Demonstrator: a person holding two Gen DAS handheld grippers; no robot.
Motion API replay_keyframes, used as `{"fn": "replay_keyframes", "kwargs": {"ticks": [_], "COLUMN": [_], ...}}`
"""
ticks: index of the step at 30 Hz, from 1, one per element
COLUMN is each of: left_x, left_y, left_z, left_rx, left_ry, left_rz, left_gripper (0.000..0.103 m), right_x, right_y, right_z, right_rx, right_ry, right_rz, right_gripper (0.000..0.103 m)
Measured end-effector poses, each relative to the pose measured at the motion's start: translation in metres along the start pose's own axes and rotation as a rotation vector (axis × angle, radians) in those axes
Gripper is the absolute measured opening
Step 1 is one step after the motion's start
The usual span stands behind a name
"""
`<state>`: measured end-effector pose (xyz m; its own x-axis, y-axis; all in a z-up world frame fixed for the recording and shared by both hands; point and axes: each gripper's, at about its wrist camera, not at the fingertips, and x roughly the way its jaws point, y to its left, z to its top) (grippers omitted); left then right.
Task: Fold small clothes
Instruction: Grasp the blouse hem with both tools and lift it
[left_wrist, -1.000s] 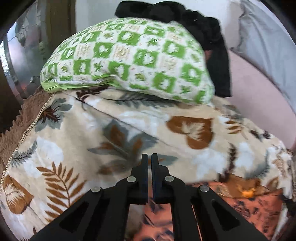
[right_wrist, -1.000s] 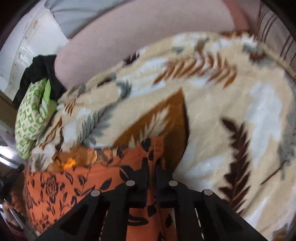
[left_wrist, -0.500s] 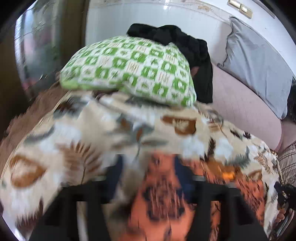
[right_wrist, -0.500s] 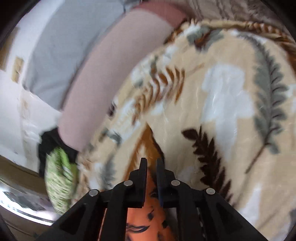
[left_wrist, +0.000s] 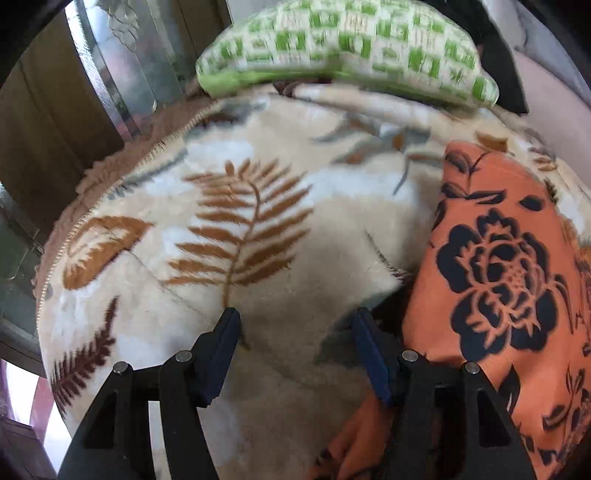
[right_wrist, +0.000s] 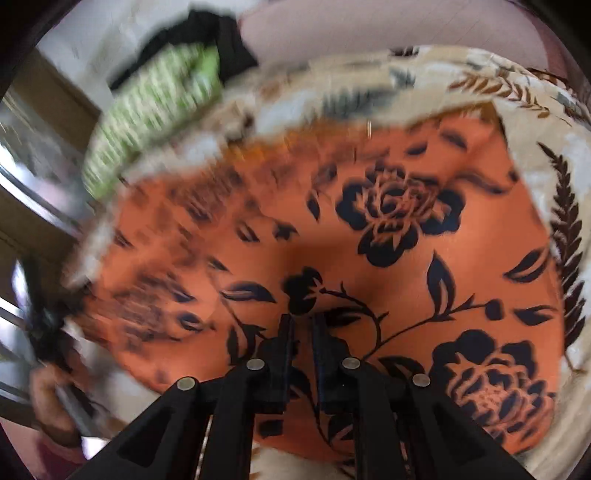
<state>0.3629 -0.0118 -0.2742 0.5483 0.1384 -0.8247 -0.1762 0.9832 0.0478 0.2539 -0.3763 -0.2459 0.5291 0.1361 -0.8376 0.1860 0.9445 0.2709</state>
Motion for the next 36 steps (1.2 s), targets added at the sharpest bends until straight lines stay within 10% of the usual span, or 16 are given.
{"fn": "replay_keyframes", "kwargs": {"ticks": [9,14,17,26,32,36], "left_x": [-0.042,-0.031,-0.027,-0.038,-0.063,-0.044], "left_y": [0.067,0.078,0.08,0.068,0.022,-0.009], "left_z": [0.027,0.024,0.021,0.021,0.012,-0.007], "left_rx": [-0.266,-0.274,-0.293,-0.235,-0.014,0.112], "left_ry": [-0.06,0.039,0.08,0.073,0.021,0.062], "left_rz": [-0.191,-0.24,-0.28,-0.395,-0.432,-0.291], "left_gripper": [0.064,0.064,0.064,0.064,0.064,0.064], "right_x": [-0.019,0.035,0.091,0.111,0.024,-0.018], "right_y": [0.098,0.188,0.216,0.182,0.151,0.119], "right_z": [0.034,0.064,0.082,0.131,0.087,0.028], "right_rx": [-0.173,-0.203,-0.173,0.063,-0.026,-0.058], "right_ry": [-0.052,0.021,0.117,-0.033,-0.099,-0.06], "right_rz": [0.083,0.222,0.149,0.132,0.145,0.085], "right_gripper": [0.012,0.012,0.012,0.012,0.012,0.012]}}
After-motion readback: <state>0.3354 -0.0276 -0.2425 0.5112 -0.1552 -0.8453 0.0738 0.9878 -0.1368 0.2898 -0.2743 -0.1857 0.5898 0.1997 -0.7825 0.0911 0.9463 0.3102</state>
